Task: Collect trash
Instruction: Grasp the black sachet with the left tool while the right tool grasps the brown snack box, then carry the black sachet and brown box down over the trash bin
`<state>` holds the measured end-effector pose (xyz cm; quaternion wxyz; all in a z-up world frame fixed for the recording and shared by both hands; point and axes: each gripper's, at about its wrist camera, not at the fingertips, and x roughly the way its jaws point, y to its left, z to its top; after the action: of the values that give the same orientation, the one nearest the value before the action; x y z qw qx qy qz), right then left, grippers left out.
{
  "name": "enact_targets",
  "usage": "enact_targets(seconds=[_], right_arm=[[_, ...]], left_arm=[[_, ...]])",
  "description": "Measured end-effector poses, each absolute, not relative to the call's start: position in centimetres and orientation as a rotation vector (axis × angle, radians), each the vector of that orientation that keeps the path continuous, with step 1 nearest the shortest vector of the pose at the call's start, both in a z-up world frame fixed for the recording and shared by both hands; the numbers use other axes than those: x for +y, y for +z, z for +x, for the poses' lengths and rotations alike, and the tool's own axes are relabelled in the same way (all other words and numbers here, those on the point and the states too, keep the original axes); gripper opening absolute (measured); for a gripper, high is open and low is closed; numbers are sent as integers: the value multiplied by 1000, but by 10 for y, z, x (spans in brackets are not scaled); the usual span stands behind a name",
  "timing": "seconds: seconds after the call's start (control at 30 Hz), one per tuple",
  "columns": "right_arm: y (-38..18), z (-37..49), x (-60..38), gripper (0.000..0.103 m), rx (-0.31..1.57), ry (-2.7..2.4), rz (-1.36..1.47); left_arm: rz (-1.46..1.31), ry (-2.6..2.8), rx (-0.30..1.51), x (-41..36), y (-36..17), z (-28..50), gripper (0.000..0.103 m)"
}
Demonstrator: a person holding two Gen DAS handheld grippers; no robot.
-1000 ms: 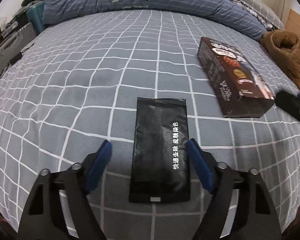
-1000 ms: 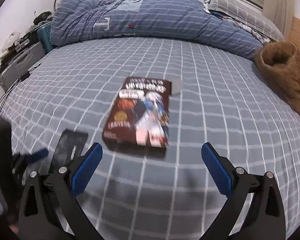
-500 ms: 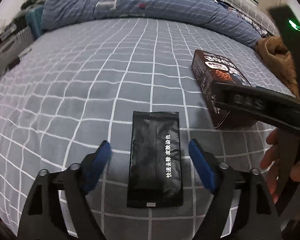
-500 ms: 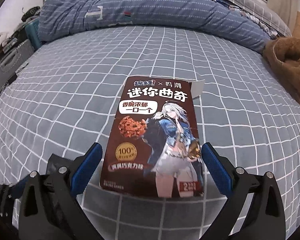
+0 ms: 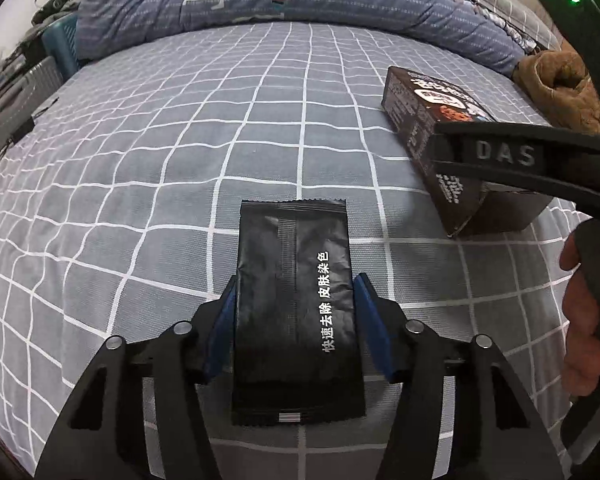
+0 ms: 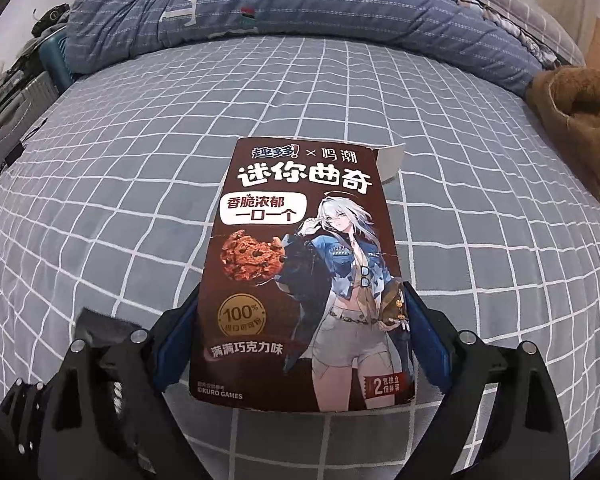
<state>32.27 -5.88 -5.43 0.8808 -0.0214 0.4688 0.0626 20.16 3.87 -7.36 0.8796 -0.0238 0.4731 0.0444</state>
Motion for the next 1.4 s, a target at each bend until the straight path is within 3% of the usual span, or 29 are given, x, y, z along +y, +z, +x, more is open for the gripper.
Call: enact_targets(seconds=[0.47, 1.4], right_arm=[[-39, 295, -75, 87, 920, 130, -11], [-10, 192, -109, 87, 904, 95, 34]], left_arm=[[-61, 77, 972, 39, -67, 196, 41], [-81, 28, 943, 34, -18, 136, 41]])
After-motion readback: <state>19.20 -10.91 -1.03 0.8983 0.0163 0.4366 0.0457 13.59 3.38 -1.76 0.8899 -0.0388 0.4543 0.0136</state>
